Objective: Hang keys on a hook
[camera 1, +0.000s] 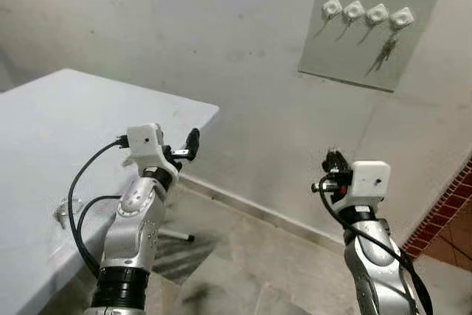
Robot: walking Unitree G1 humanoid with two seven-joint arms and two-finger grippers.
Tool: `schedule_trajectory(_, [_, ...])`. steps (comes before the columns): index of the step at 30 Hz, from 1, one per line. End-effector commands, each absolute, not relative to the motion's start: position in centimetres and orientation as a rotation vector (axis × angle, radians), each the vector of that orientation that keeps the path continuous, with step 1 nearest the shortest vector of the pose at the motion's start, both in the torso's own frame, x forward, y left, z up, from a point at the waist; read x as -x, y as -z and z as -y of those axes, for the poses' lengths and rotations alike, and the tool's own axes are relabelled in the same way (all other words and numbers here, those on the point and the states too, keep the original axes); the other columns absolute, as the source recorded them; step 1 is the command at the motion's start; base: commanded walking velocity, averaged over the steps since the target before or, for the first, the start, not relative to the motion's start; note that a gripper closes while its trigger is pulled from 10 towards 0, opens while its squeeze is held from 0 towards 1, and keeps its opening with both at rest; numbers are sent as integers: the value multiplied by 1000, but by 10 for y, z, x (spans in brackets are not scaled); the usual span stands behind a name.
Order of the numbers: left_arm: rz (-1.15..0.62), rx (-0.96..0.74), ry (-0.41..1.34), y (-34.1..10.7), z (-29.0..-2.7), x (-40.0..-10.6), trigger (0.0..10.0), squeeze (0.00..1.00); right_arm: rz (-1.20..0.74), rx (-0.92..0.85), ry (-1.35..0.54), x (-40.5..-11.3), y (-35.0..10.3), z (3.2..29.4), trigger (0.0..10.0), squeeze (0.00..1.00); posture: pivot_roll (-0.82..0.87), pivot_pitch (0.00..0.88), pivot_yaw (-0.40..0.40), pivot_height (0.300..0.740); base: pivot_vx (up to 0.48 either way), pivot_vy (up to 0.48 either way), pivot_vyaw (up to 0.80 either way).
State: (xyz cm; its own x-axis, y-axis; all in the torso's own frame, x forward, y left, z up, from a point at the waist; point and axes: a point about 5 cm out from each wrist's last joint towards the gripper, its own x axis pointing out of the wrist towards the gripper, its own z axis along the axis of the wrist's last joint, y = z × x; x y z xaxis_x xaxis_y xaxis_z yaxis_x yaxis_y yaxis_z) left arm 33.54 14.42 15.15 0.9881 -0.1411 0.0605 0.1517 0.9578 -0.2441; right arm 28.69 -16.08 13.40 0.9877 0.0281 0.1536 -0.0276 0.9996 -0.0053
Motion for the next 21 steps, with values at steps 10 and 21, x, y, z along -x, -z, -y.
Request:
schedule_trajectory(10, [60, 250, 163, -158, -141, -337, 10000, 0, 175, 17, -26, -288, -140, 162, 10000, 0, -11, 0, -30, 740, 364, 0, 0])
schedule_trajectory(21, [58, 250, 169, -157, -139, -336, 10000, 0, 140, -8, -36, -289, -136, 163, 10000, 0, -10, 0, -31, 740, 365, 0, -241])
